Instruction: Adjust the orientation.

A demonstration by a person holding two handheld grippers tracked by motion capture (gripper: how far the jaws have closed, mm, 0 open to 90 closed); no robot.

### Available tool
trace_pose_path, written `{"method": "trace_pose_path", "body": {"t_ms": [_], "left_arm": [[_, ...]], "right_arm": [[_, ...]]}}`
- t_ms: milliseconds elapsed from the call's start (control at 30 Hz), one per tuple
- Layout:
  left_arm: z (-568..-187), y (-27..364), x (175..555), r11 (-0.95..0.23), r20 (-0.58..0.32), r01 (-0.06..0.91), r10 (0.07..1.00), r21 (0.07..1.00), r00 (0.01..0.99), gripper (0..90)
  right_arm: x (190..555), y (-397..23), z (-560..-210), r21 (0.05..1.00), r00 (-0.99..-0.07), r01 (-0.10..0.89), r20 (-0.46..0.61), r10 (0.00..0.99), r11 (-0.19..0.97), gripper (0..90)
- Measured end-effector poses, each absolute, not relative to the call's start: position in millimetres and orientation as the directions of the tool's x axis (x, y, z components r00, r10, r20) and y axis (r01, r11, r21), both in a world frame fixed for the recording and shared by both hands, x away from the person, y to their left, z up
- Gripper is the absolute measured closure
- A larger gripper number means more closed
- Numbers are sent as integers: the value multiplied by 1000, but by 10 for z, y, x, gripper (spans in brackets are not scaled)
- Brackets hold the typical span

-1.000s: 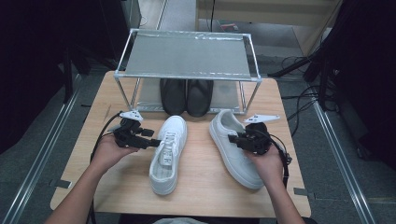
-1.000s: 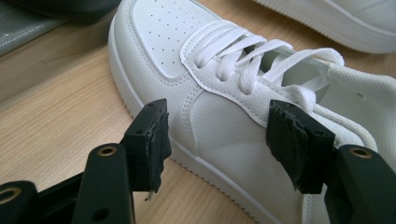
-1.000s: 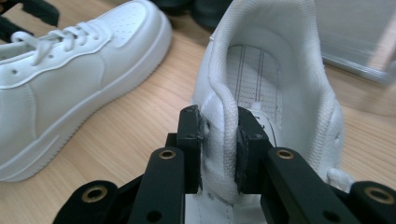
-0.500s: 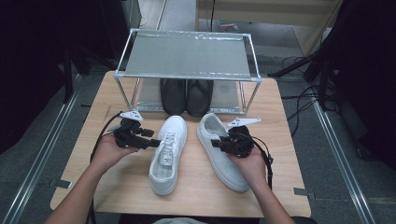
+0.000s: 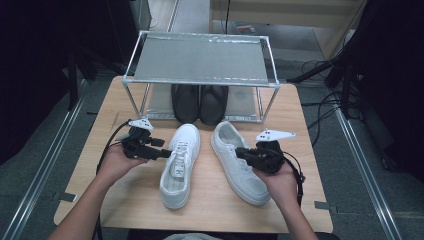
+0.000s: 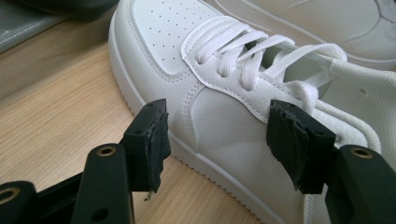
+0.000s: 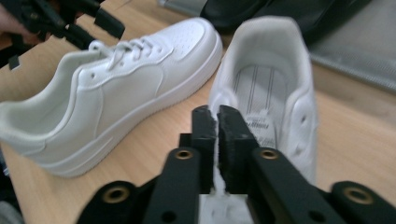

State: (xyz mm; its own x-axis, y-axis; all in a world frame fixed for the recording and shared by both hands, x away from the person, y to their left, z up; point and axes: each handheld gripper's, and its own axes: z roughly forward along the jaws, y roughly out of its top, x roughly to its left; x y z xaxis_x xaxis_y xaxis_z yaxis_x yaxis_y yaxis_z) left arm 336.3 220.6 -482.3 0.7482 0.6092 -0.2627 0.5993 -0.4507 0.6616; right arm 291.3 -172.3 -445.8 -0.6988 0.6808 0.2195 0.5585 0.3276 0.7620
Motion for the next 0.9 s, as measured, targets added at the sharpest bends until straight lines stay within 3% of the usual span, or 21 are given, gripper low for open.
{"method": "trace_pose_path", "body": {"t_ms": [367,900], "left_arm": [[-4826,2209,3365,-449,-266,601,609,662,748,389],[-4829,2214,3367,-448,-268,601,608,662,748,387]], "right_arm": [[2903,-1578,-4801,709,-715,594,250,653,379,900],[2928,-1626,-4833,697,-731,588,241,639,410,900]]}}
